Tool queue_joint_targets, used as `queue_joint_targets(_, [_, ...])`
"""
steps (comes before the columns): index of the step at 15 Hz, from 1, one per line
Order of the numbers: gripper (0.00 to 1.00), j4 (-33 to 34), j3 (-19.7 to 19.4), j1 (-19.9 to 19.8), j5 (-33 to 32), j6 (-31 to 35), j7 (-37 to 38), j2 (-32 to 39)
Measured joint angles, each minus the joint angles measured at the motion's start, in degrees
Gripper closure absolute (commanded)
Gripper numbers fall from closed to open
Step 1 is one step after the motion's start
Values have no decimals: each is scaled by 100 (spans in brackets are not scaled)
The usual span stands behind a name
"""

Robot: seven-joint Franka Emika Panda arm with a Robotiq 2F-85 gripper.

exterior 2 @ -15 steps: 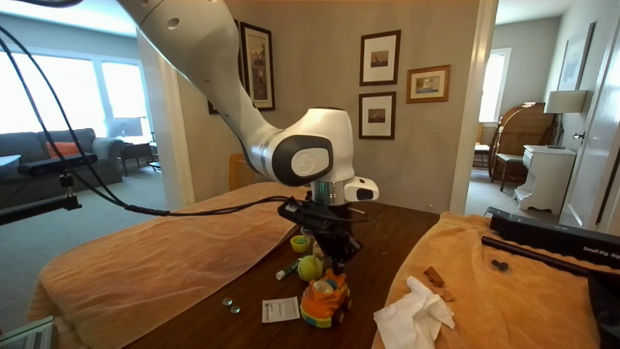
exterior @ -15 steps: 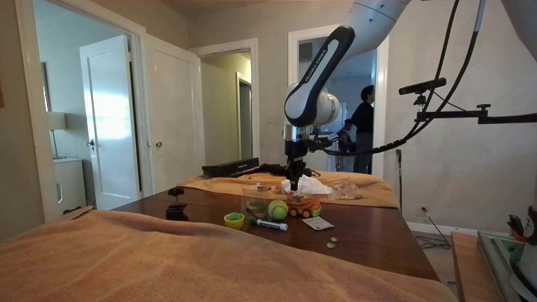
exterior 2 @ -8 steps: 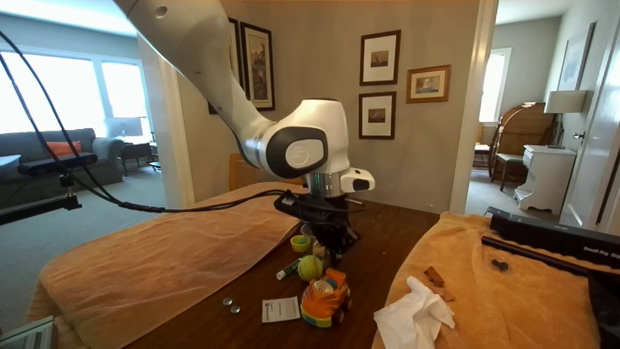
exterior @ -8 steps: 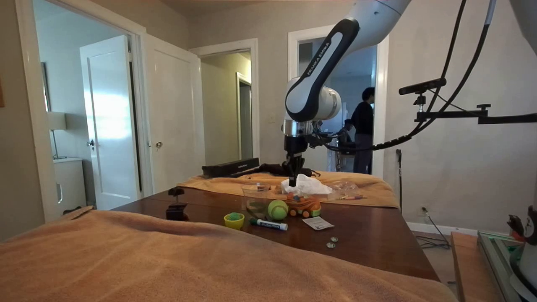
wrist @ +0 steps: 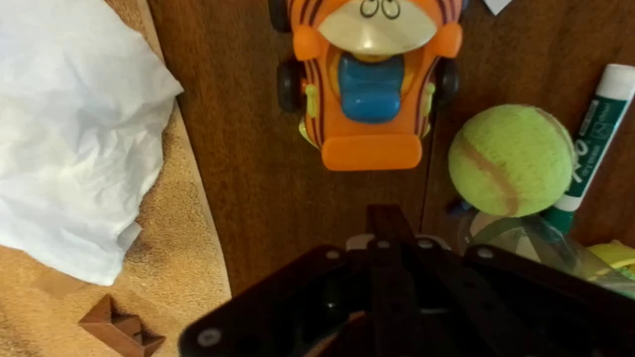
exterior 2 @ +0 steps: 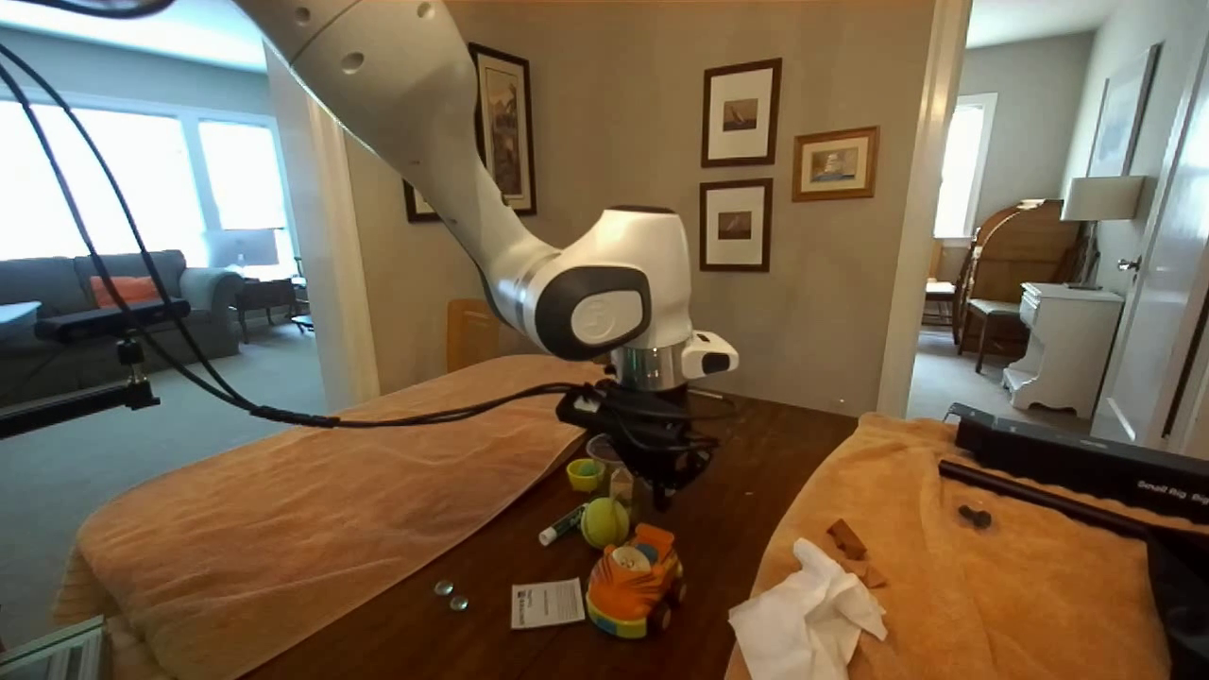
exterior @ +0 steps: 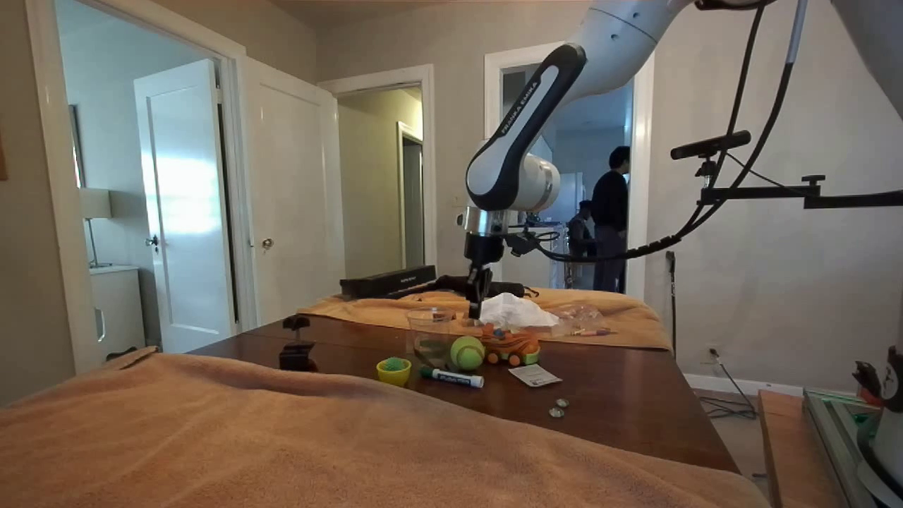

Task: Push the car towards you

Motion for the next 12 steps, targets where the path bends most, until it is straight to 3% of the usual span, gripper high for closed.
queue_joint_targets(6, [100, 397, 315, -376, 64, -2, -683, 700])
queue_joint_targets(12, [100, 357, 350, -444, 63, -40, -761, 781])
